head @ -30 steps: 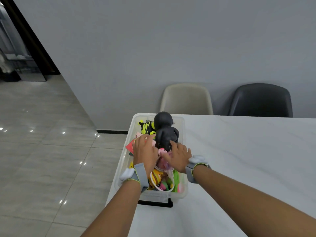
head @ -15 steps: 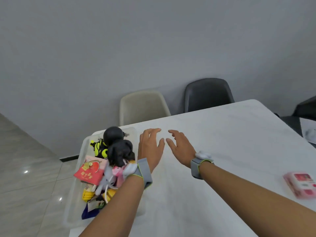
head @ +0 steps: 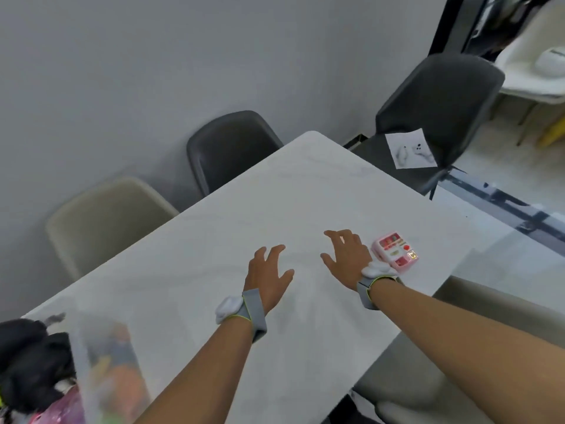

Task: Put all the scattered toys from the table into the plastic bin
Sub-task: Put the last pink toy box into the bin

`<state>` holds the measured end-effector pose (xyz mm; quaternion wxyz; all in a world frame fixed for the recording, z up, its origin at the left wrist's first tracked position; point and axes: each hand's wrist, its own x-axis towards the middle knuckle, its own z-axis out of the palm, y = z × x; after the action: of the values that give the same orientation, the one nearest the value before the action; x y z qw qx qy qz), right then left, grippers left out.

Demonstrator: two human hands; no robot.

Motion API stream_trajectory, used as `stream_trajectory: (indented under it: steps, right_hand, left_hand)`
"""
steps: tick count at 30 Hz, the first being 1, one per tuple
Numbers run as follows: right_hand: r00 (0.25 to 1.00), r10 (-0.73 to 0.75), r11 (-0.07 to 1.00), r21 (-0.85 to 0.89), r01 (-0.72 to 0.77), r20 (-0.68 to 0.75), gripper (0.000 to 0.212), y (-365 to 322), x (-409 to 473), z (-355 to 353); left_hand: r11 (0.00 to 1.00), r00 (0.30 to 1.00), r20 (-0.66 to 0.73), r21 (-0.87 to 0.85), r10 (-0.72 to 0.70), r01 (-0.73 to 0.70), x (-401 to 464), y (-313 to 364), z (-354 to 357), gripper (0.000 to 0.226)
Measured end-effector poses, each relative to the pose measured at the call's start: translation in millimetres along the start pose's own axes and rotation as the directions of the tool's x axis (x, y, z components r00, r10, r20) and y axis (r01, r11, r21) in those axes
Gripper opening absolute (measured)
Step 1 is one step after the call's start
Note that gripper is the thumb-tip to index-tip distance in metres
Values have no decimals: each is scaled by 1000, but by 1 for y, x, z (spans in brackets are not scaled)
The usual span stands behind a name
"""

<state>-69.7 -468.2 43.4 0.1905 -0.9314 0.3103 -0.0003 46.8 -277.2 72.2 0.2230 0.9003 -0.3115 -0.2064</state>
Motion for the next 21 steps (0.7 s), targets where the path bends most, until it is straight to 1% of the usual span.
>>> stream_trajectory:
  steps: [1,3,4,6,8,11,14,16,19,21]
  right_hand:
    - [1000,11,998,-59,-11,-3,58,10,0,2]
    - [991,131,981,-145,-126,25,63,51,0,8]
    - [981,190,967,-180,-179,43,66,67,0,14]
    - [955,288,929,-264,-261,67,75,92,-2,26]
    - [931,356,901,-295,-319,78,87,109,4,30]
    - [879,467,868,-239,-436,96,99,119,9,35]
    - [839,530,838,-232,-495,125,101,123,20,43]
    - [833,546,822,-247,-512,92,93,122,29,44]
    - [833,552,819,-208,-534,37,77,118,41,43]
    - [834,548,829,-172,-532,61,82,112,44,41]
  left_hand:
    - [999,999,47,26,-22,21,-1,-3,2,62]
    - [992,975,204,113,-85,63,9,3,31,70]
    - [982,947,294,167,-131,84,11,1,43,73]
    - [958,864,448,260,-231,121,11,-6,63,79]
    - [926,785,532,353,-318,136,10,-16,80,81]
    - [877,707,580,466,-405,119,-1,-32,96,81]
    - [846,649,605,521,-460,114,-9,-45,103,81]
    - [841,638,610,529,-469,112,-12,-48,105,78]
    - [839,646,604,534,-467,106,-8,-47,105,70]
    - [849,668,592,515,-451,116,-10,-48,106,65]
